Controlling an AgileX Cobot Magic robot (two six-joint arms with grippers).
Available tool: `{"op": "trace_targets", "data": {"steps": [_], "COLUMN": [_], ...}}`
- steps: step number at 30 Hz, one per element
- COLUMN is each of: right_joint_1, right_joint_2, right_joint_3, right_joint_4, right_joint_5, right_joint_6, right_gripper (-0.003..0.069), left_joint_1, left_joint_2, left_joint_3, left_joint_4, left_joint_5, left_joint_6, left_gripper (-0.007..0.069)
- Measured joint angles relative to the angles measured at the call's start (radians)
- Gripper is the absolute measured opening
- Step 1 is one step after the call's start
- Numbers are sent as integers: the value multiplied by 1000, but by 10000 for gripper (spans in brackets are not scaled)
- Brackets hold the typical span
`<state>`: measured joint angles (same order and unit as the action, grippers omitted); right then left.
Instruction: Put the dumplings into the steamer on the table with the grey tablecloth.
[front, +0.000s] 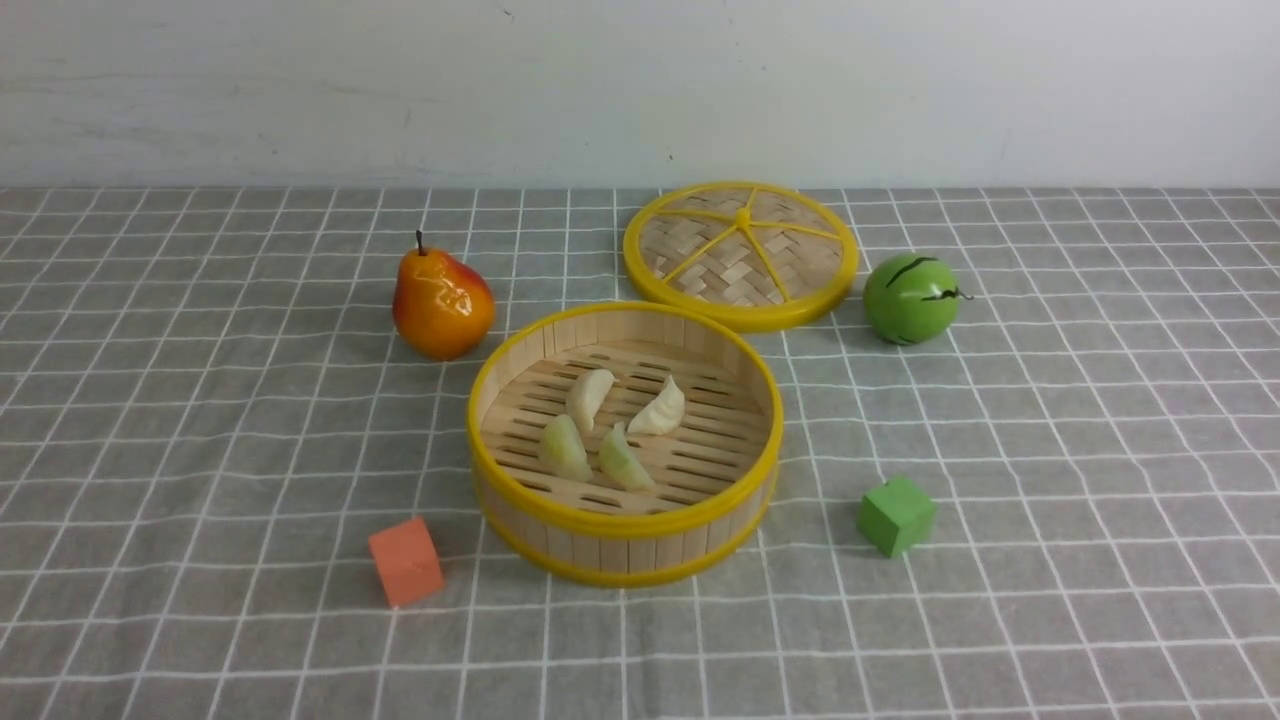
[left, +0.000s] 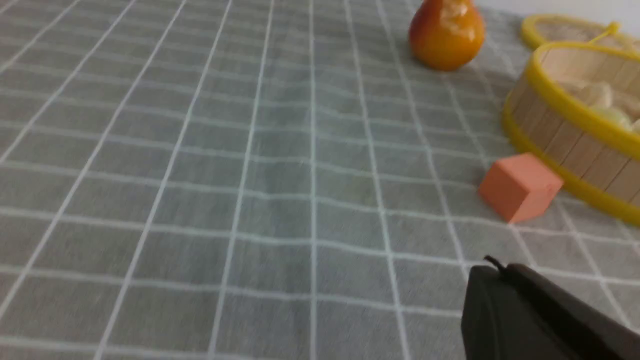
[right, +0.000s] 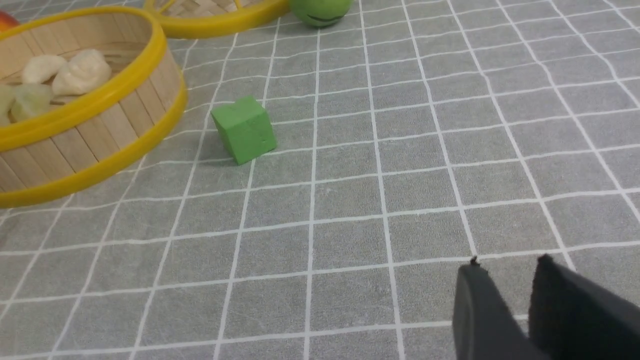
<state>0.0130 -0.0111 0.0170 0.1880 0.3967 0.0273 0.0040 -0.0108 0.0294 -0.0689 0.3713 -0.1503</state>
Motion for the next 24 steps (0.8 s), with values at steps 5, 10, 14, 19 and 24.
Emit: {"op": "trace_targets", "data": {"steps": [5,10,14,19,24], "right_joint_1": [0,0,0,0,0], "right_joint_2": [0,0,0,0,0], "right_joint_3": [0,0,0,0,0], "right_joint_4": [0,0,0,0,0], "right_joint_5": [0,0,0,0,0], "right_joint_6": [0,0,0,0,0], "right_gripper": [171,178,184,188,188], "left_joint_1": [13,9,-48,-120,-128], "left_joint_2": [0,0,0,0,0], "left_joint_3": [1,1,1,1,1], "left_joint_4": [2,1,-2,-4,-5], "left_joint_5": [24,25,28,28,28], "left_joint_6": [1,22,41,44,44], "left_gripper": [-14,-14,-14,-14,-14]}}
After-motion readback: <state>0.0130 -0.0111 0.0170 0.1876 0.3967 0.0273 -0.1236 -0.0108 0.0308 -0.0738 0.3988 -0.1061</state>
